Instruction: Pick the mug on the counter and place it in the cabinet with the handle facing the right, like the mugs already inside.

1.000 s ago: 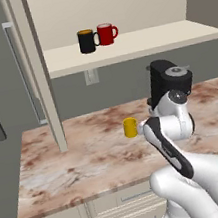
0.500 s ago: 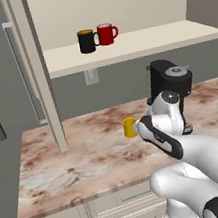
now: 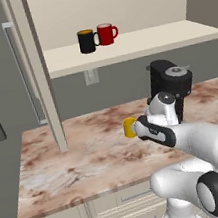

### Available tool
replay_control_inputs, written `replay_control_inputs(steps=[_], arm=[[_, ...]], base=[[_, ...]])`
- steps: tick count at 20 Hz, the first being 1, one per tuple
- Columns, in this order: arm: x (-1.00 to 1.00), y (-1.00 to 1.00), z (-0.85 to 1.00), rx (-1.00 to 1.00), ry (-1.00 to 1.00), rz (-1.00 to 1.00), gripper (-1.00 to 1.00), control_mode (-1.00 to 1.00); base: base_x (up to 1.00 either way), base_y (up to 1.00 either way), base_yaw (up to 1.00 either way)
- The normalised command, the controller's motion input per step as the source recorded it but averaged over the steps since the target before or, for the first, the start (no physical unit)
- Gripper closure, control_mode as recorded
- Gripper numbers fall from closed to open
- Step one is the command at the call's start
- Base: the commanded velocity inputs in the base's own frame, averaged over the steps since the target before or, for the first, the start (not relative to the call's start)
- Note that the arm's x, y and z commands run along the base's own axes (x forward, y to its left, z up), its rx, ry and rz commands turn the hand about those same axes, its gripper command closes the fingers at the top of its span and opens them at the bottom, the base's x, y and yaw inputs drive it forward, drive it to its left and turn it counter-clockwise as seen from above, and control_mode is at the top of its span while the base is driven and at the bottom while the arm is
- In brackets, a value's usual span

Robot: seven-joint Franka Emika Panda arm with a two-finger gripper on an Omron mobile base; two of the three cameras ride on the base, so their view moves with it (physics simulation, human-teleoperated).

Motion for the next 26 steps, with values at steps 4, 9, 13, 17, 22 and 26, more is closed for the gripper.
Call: replay_control_inputs(steps=[4, 9, 13, 17, 22, 26], arm=[[0.06, 0.01, -0.17, 0.00, -0.01, 0.00, -1.00, -1.00], [0.09, 0.01, -0.30, 0.00, 0.00, 0.01, -1.00, -1.00], [0.10, 0.03, -0.27, 0.00, 0.00, 0.01, -1.00, -1.00], [0.15, 0.03, -0.13, 0.00, 0.00, 0.00, -1.00, -1.00], [0.19, 0.01, -0.08, 0.00, 0.00, 0.00, -1.00, -1.00], [0.20, 0.01, -0.02, 0.00, 0.00, 0.00, -1.00, -1.00]], base=[[0.00, 0.00, 0.00], [0.00, 0.00, 0.00], [0.00, 0.00, 0.00], [0.00, 0.00, 0.00], [0.00, 0.00, 0.00], [0.00, 0.00, 0.00]])
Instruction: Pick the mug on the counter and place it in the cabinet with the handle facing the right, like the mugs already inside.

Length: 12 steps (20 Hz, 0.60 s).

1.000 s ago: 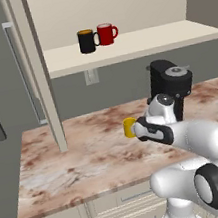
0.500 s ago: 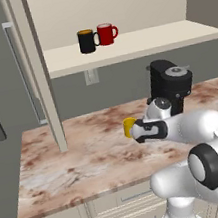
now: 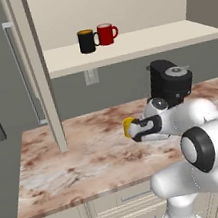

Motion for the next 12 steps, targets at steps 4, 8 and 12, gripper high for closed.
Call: replay_control_inputs(steps=[4, 8, 12], arm=[[0.19, 0.00, -0.01, 0.00, 0.00, 0.00, -1.00, -1.00], [0.18, 0.00, -0.03, 0.00, 0.00, 0.00, -1.00, -1.00], [0.17, 0.00, -0.07, 0.00, 0.00, 0.00, -1.00, -1.00]], base=[[0.00, 0.00, 0.00], [0.00, 0.00, 0.00], [0.00, 0.00, 0.00]])
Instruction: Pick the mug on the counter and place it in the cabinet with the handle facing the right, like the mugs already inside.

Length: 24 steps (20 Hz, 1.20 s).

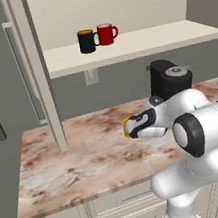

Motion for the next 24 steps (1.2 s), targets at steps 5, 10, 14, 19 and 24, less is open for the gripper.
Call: replay_control_inputs(steps=[5, 10, 14, 19, 24], arm=[[0.14, 0.02, -0.15, 0.00, 0.00, 0.01, -1.00, -1.00], [0.18, 0.04, -0.18, 0.00, 0.00, 0.00, -1.00, -1.00], [0.19, 0.14, -0.17, 0.00, 0.00, 0.01, -1.00, -1.00], [0.14, 0.14, -0.15, 0.00, 0.00, 0.02, -1.00, -1.00], [0.13, 0.11, -0.18, 0.00, 0.00, 0.01, 1.00, -1.00]], base=[[0.00, 0.00, 0.00], [0.00, 0.00, 0.00], [0.00, 0.00, 0.00], [0.00, 0.00, 0.00], [0.00, 0.00, 0.00]])
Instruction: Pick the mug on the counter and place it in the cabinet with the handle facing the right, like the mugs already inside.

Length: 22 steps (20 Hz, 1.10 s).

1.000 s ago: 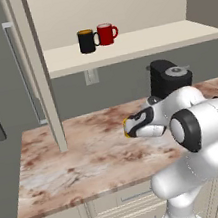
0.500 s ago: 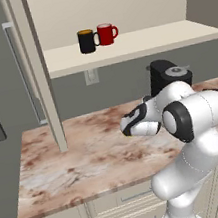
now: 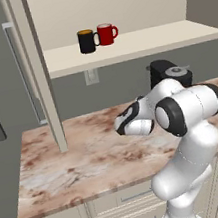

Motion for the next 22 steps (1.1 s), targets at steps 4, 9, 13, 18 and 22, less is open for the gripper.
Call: replay_control_inputs(steps=[4, 9, 13, 18, 22], arm=[[-0.02, 0.03, -0.07, 0.00, -0.01, 0.00, 1.00, -1.00], [-0.30, 0.02, 0.00, -0.05, -0.10, 0.00, 1.00, -1.00], [-0.58, 0.00, 0.09, -0.09, -0.19, 0.00, 1.00, -1.00], [-0.52, 0.00, 0.20, -0.05, -0.18, 0.02, 1.00, -1.00], [-0.33, 0.00, 0.56, -0.02, -0.16, 0.05, 1.00, -1.00]], base=[[0.00, 0.00, 0.00], [0.00, 0.00, 0.00], [0.00, 0.00, 0.00], [0.00, 0.00, 0.00], [0.00, 0.00, 0.00]])
